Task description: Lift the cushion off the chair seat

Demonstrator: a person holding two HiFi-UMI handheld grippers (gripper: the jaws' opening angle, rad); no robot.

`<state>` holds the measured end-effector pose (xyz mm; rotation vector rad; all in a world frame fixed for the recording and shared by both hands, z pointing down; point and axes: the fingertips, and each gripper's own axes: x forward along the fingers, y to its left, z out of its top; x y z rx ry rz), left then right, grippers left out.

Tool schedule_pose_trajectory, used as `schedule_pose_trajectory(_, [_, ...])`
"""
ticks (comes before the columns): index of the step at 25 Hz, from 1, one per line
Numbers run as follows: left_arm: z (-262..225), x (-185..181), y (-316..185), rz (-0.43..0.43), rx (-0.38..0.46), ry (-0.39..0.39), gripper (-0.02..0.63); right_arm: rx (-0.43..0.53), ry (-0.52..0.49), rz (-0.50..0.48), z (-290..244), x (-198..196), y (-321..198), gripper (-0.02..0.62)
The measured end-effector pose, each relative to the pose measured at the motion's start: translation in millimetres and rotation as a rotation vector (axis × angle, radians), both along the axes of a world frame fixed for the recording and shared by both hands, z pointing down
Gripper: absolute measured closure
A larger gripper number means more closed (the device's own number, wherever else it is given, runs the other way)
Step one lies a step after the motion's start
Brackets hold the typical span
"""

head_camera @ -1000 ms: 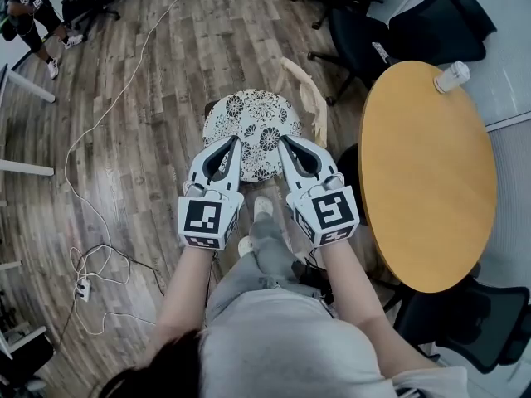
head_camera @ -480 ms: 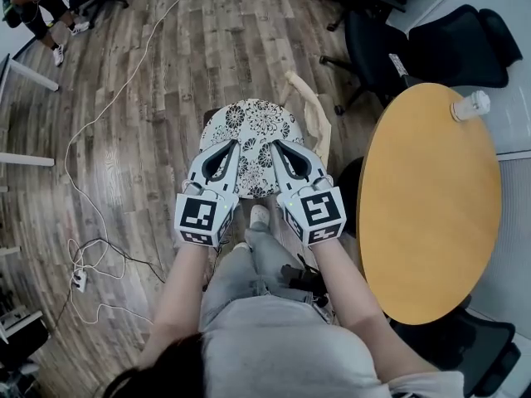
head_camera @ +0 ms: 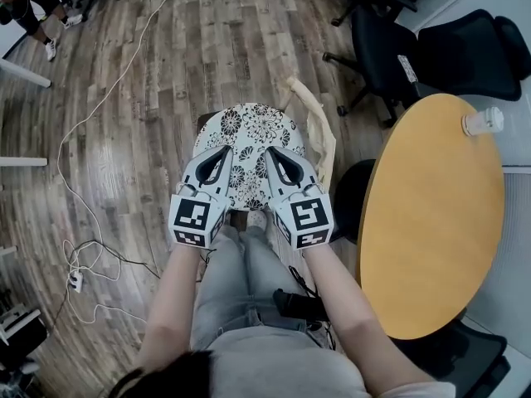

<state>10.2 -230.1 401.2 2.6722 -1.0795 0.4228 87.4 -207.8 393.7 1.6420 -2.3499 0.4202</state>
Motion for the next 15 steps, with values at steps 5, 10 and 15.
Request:
schedule_pose_trajectory(5, [40,-6,-17,0.010,-0.067,-0.039,0.603,-0.039,0.010,0.064,32,7,-17,0.569])
schedule_pose_trajectory(10, [78,-12,-32,0.043,-0.127,-0.045,0.603,-0.080,0.029,0.107,68,6,-33,0.568])
schedule_pose_trajectory(15, [112,-18,-40,0.084,-0.185,-0.047,0.595,-0.133,0.040,0.162,103,5,-38,0.563])
